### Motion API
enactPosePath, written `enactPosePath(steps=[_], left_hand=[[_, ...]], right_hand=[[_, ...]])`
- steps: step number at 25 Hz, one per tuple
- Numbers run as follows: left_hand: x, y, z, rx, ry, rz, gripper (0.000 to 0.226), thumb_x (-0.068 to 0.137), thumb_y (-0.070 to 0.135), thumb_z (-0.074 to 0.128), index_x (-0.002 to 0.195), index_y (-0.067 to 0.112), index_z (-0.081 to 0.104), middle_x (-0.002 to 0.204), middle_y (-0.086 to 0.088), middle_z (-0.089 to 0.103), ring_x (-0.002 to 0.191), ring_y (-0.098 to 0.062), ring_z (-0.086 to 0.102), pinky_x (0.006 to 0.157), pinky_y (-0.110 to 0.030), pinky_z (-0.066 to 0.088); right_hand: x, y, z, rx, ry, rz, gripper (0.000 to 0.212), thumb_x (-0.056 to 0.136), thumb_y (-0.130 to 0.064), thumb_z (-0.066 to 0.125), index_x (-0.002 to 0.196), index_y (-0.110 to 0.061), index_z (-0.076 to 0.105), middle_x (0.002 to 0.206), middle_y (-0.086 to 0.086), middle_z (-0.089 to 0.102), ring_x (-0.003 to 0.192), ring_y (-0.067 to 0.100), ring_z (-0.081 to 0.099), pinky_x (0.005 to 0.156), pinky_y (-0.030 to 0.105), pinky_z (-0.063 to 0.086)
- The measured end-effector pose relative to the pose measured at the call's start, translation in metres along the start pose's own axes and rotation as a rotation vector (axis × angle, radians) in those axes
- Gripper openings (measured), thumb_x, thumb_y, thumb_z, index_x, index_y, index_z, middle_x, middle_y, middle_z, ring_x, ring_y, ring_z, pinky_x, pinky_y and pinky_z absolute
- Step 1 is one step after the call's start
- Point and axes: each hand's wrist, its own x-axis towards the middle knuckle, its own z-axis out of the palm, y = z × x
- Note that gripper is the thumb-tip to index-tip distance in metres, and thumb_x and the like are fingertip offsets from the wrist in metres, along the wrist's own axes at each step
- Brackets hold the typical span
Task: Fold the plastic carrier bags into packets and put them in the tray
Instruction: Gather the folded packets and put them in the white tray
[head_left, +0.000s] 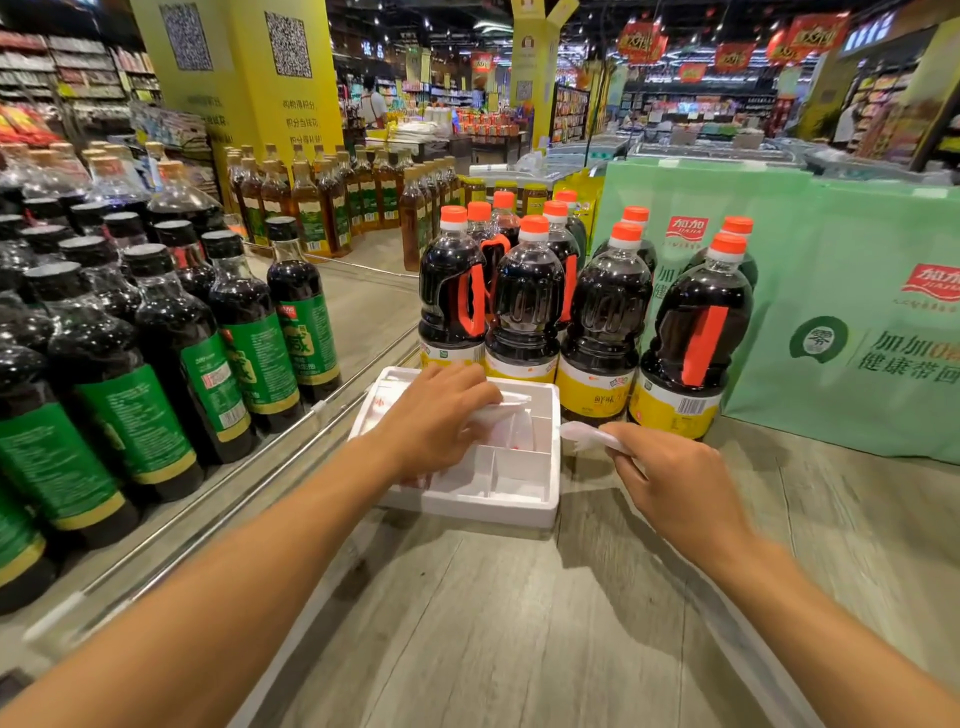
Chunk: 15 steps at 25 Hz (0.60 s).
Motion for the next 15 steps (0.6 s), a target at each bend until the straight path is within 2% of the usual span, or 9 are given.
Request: enactPosePath(steps=[2,4,5,7,8,11,15], left_hand=[[0.002,-0.005,0.001,0.064,-0.001,0.004,0.034,0.083,0.028,0.075,0.110,0.030,0.055,0.117,0.007,0.049,0.107,-0.016,0.043,0.089,-0.031,0.031],[0.003,-0.007,0.000,0.096,-0.031,-0.016,0.045,0.082,0.036,0.077,0.119,0.034,0.051,0.136,0.006,0.042,0.128,-0.020,0.037,0.105,-0.039,0.026],[0.003,-0.007,-0.001,0.086,-0.070,-0.036,0.057,0.082,0.041,0.077,0.130,0.036,0.046,0.149,0.006,0.034,0.141,-0.021,0.029,0.113,-0.043,0.019],[0.008,-0.009,-0.006,0.084,-0.192,-0.088,0.089,0.085,0.051,0.073,0.156,0.040,0.019,0.167,0.012,0.012,0.156,-0.019,0.003,0.122,-0.052,-0.001],[0.012,-0.010,-0.009,0.111,-0.269,-0.098,0.097,0.088,0.057,0.068,0.160,0.041,0.005,0.169,0.014,0.002,0.157,-0.017,-0.009,0.122,-0.057,-0.009],[0.016,-0.016,-0.009,0.195,-0.412,-0.074,0.088,0.094,0.068,0.047,0.160,0.043,-0.006,0.166,0.016,-0.011,0.154,-0.020,-0.022,0.117,-0.065,-0.017],[0.004,-0.019,-0.005,0.169,-0.428,-0.089,0.072,0.099,0.072,0.018,0.157,0.045,-0.017,0.168,0.011,-0.017,0.154,-0.019,-0.021,0.118,-0.062,-0.019]], right_hand=[[0.001,0.000,0.001,0.001,-0.003,0.003,0.020,0.090,-0.012,0.072,0.105,-0.025,0.073,0.074,-0.009,0.067,0.064,0.017,0.062,0.049,0.035,0.047],[0.002,-0.002,0.003,0.002,0.000,0.001,0.019,0.089,-0.012,0.072,0.104,-0.024,0.073,0.073,-0.008,0.066,0.064,0.017,0.062,0.049,0.035,0.047],[0.002,-0.004,0.003,0.000,0.002,-0.003,0.019,0.089,-0.011,0.072,0.104,-0.023,0.073,0.073,-0.008,0.066,0.063,0.017,0.062,0.049,0.034,0.047],[0.004,-0.006,0.003,0.000,0.001,-0.011,0.019,0.089,-0.011,0.073,0.105,-0.022,0.073,0.074,-0.008,0.067,0.063,0.017,0.062,0.049,0.034,0.047],[0.004,-0.006,0.003,0.010,-0.006,-0.014,0.020,0.089,-0.012,0.073,0.106,-0.023,0.073,0.075,-0.009,0.067,0.064,0.016,0.062,0.050,0.034,0.048],[0.003,-0.009,0.003,0.039,-0.007,-0.012,0.023,0.090,-0.012,0.072,0.109,-0.025,0.073,0.078,-0.011,0.068,0.066,0.013,0.062,0.051,0.035,0.050],[0.000,-0.012,0.005,0.061,0.003,0.007,0.022,0.090,-0.012,0.072,0.108,-0.025,0.073,0.078,-0.009,0.070,0.066,0.015,0.064,0.051,0.037,0.051]])
